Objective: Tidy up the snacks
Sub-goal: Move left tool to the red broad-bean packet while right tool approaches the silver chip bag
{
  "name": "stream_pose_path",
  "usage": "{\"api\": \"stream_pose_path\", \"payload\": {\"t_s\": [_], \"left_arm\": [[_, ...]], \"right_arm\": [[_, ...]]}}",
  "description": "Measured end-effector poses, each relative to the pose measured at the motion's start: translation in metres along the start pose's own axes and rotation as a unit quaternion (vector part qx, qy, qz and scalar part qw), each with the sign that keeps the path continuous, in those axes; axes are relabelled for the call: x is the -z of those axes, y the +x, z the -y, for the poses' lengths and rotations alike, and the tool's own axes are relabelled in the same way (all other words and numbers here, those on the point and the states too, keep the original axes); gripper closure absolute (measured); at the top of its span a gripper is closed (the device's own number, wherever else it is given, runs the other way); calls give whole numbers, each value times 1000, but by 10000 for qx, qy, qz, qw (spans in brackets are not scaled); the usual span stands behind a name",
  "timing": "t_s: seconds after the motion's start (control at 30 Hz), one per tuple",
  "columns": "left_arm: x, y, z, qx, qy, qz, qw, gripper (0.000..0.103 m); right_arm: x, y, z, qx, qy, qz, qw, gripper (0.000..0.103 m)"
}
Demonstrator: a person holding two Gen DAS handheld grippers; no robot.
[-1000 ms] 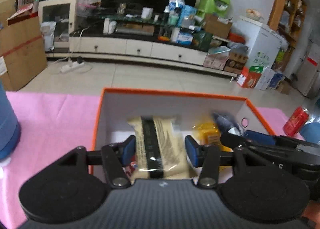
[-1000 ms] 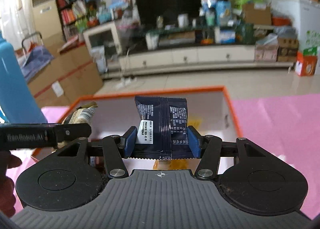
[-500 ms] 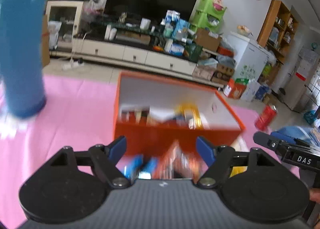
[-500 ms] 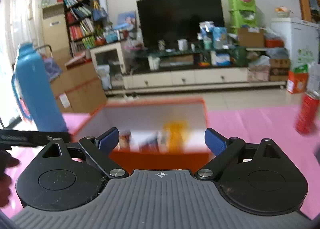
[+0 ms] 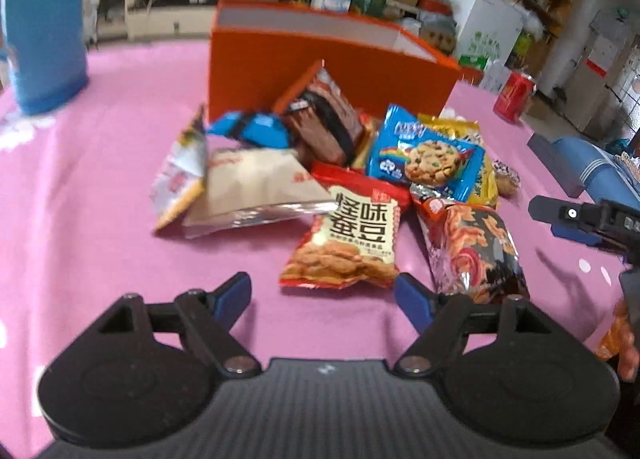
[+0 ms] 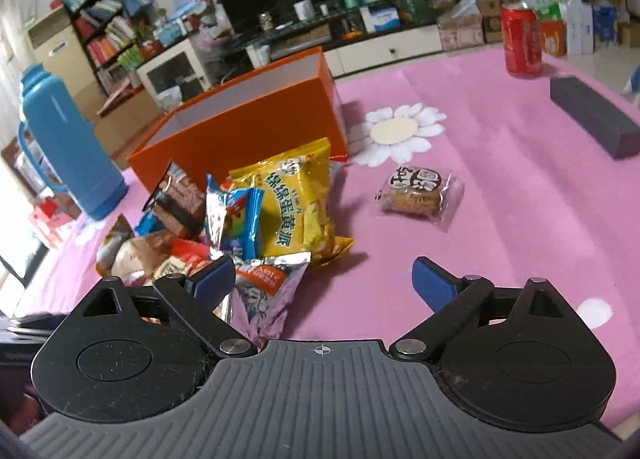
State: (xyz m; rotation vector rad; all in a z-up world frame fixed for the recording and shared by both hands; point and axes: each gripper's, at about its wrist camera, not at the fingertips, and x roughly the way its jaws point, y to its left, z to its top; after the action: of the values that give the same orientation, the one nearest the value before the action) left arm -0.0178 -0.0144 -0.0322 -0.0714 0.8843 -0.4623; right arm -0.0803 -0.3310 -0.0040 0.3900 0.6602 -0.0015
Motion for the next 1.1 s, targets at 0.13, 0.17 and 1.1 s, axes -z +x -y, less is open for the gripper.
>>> {"api": "stream_pose_path", "payload": {"t_s": [0.13, 0.17, 1.1], "left_arm": [[-13, 24, 6, 9, -25, -89, 10000, 25], [-17, 29, 9, -17, -20, -83, 10000, 25], [29, -31, -15, -578, 69, 196, 9981, 22]], "right_arm": [[-4, 11, -3, -142, 102, -140, 9997, 17], [-5, 13, -7, -133, 41, -176, 9997, 17], [11, 27, -72, -193, -794, -441, 9957, 14]]}}
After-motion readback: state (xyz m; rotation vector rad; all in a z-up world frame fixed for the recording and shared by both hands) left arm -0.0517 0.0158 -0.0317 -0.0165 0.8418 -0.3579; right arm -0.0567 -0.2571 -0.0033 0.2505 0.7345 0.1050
